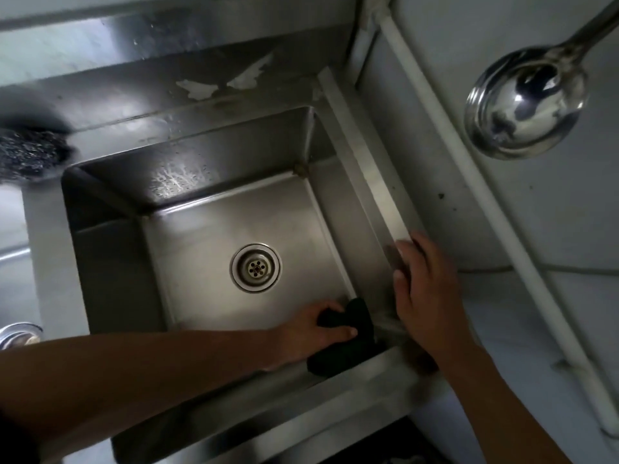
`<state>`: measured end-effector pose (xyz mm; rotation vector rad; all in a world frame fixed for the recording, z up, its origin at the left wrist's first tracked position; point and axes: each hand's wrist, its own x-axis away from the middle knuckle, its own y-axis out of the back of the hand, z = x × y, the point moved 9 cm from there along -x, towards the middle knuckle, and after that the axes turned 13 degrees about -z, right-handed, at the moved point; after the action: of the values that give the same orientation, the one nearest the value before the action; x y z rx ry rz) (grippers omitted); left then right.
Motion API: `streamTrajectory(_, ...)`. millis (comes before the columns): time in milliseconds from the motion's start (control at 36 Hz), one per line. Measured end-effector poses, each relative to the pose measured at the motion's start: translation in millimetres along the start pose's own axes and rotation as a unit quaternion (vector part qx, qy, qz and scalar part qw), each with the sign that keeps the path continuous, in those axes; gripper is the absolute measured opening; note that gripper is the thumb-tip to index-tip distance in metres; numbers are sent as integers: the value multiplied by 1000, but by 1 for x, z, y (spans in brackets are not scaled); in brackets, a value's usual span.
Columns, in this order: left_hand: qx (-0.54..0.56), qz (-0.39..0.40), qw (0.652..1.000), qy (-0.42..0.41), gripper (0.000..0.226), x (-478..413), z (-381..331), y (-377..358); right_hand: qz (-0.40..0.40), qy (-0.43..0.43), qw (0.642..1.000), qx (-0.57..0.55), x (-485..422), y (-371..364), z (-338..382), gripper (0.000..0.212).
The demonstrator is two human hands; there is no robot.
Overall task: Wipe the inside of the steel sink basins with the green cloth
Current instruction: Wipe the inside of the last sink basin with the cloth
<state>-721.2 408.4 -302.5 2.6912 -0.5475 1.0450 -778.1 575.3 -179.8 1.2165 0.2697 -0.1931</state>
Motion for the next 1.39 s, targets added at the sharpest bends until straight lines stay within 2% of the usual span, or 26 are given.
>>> streamTrajectory(111,15,-53,998,3,21,-16,-2,-2,-13,6,1000,20,-1,-3,-3,47)
streamTrajectory(194,26,-76,997,9,23,-32,-7,-7,11,-65,997,-31,-4,-5,-15,51)
streamTrajectory(278,68,-91,993,21,28,-42,-16,-12,46,-33,998,5,-8,-5,-20,51)
streamTrajectory(361,101,-92,989,54,37,-55,-17,-27,57,-17,998,24,-10,-5,-27,51)
streamTrajectory(417,118,-77,987,80,30,-59,-18,-39,55,-19,998,24,-9,-6,-29,50)
streamTrajectory(472,88,-55,991,79,28,-64,-19,-51,54,-23,998,24,-9,-8,-28,49)
streamTrajectory(611,46,-32,995,85,55,-76,-17,-62,53,-38,998,20,-10,-8,-29,49)
streamTrajectory(722,-38,-6,997,68,115,-66,-14,-69,59,-39,997,24,-10,-9,-29,50)
streamTrajectory(750,-46,4,997,56,123,-64,-14,-69,60,-39,997,26,-10,-9,-29,50)
streamTrajectory(806,-60,19,998,25,117,-64,-14,-66,61,-40,997,25,-10,-10,-29,50)
streamTrajectory(889,-75,26,996,-44,83,-57,-19,-58,60,-37,997,23,-10,-10,-30,50)
streamTrajectory(972,-50,54,993,-90,71,-47,-17,-63,61,-31,997,28,-10,-12,-31,49)
streamTrajectory(1056,-65,23,993,-98,79,-53,-18,-66,64,-30,997,34,-10,-12,-31,50)
streamTrajectory(1111,-96,5,993,-62,88,-60,-22,-67,63,-30,997,38,-11,-12,-29,51)
streamTrajectory(1222,-101,-19,995,-16,76,-72,-15,-76,68,-36,996,40,-11,-12,-29,49)
streamTrajectory(1306,-101,-21,994,-23,73,-65,-16,-78,72,-37,996,44,-10,-13,-30,50)
streamTrajectory(1389,-108,0,992,-69,87,-47,-27,-81,71,-31,996,52,-11,-13,-30,51)
